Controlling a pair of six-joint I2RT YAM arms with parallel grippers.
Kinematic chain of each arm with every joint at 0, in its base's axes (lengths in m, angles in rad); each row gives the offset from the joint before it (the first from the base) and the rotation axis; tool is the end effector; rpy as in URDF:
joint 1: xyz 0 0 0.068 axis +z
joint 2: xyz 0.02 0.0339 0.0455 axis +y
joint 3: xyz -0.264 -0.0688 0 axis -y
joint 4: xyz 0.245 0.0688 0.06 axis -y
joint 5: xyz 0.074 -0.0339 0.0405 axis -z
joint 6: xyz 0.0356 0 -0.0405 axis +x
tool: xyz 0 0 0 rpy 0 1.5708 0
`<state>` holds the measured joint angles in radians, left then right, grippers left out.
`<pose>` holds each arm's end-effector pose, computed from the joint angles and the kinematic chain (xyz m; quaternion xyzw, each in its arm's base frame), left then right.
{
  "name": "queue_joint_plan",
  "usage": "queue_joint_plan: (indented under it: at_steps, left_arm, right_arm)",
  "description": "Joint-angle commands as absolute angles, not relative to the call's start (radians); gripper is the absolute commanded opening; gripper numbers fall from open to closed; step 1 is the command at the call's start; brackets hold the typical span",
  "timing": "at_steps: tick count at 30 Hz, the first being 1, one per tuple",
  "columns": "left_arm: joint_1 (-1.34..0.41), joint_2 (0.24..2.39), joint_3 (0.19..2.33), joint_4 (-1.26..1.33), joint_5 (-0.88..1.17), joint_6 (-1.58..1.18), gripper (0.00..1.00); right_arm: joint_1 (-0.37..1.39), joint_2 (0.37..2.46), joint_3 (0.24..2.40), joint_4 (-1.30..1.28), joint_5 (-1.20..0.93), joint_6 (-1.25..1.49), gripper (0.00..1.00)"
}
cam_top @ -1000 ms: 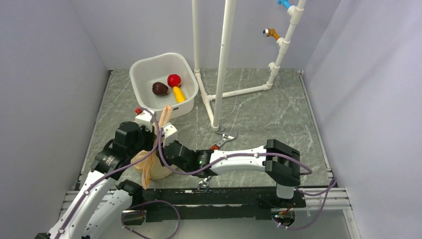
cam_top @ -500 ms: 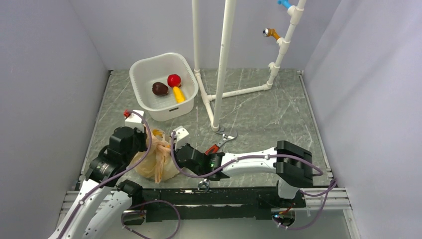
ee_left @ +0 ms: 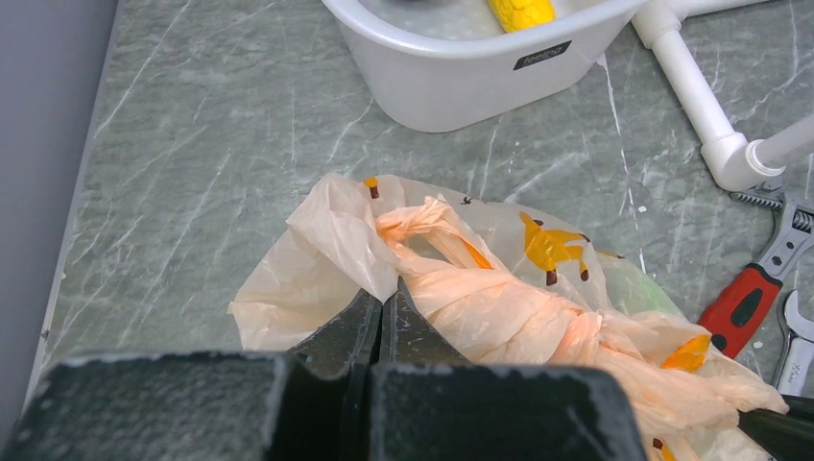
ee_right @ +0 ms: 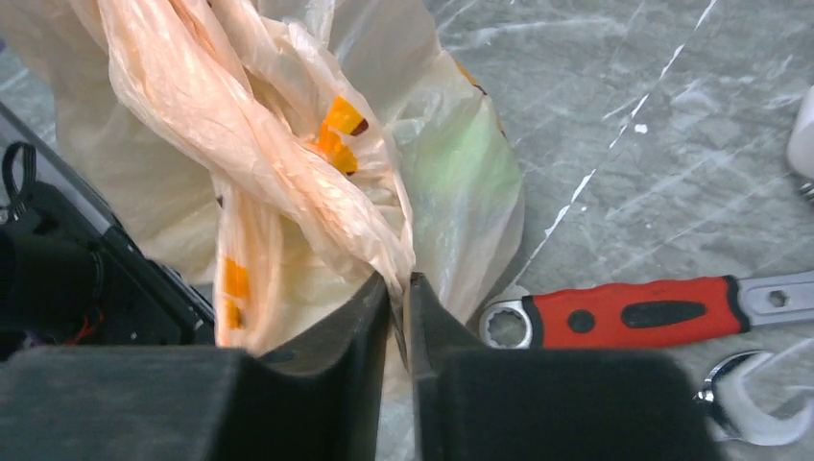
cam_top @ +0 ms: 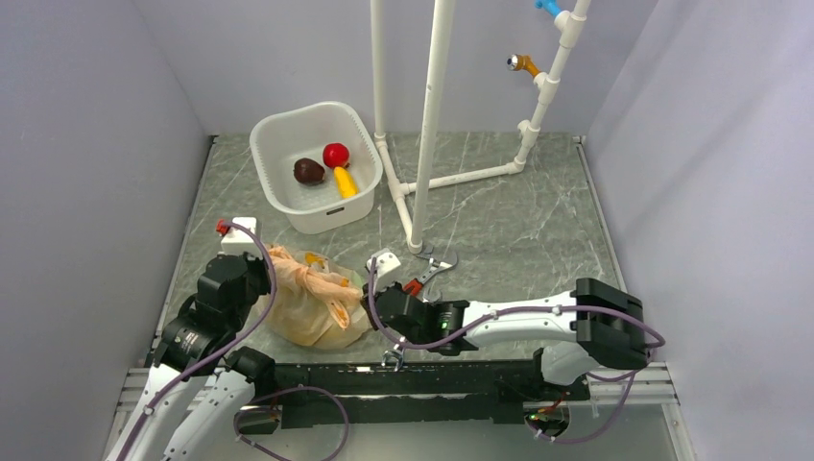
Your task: Take the fake fruits out of the plastic bag
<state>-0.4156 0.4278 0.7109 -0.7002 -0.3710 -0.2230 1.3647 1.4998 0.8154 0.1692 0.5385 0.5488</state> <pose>0.0933 -0.0271 0.3057 -0.0209 0.8297 -0.0215 0.5575 0.0834 0.3095 0.2169 -0.2074 0.8176 0.2644 0.4676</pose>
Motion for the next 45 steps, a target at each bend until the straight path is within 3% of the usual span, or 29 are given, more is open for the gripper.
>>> queue_joint_plan:
  at_steps: [1, 4, 7, 12, 16, 24, 29, 34, 37, 45]
  left_arm:
    - [-0.413, 0.427, 0.728, -0.658, -0.387, -0.208, 0.00]
    - [-0.412, 0.432, 0.726, -0.647, -0.357, -0.203, 0.00]
    - [-0.413, 0.436, 0.726, -0.644, -0.335, -0.201, 0.00]
    - [-0.413, 0.431, 0.724, -0.638, -0.316, -0.195, 0.00]
    - [-0.413, 0.422, 0.719, -0.634, -0.324, -0.196, 0.00]
    - [-0.413, 0.426, 0.720, -0.629, -0.309, -0.192, 0.00]
    - [-0.413, 0.425, 0.720, -0.633, -0.323, -0.198, 0.00]
    - [-0.412, 0.428, 0.725, -0.639, -0.333, -0.200, 0.00]
    - [-0.413, 0.420, 0.726, -0.644, -0.363, -0.207, 0.00]
    - [-0.413, 0.378, 0.736, -0.701, -0.543, -0.278, 0.00]
  right_arm:
    - [1.361, 1.414, 0.833, 0.120, 0.479, 0.454, 0.26]
    - [1.362, 1.406, 0.897, 0.086, 0.433, 0.367, 0.43]
    - [1.362, 1.435, 0.993, 0.025, 0.404, 0.296, 0.52]
    - [1.362, 1.506, 1.113, 0.018, 0.349, 0.171, 0.62]
    - [1.359, 1.594, 1.226, 0.005, 0.350, 0.119, 0.62]
    - [1.360, 1.703, 1.334, -0.056, 0.427, 0.146, 0.54]
    - [1.362, 1.693, 1.305, -0.040, 0.448, 0.170, 0.42]
    - [1.361, 1.620, 1.208, 0.041, 0.487, 0.180, 0.23]
    - [1.360, 1.565, 1.143, 0.072, 0.539, 0.221, 0.01]
    - [1.359, 1.450, 0.932, 0.192, 0.605, 0.365, 0.00]
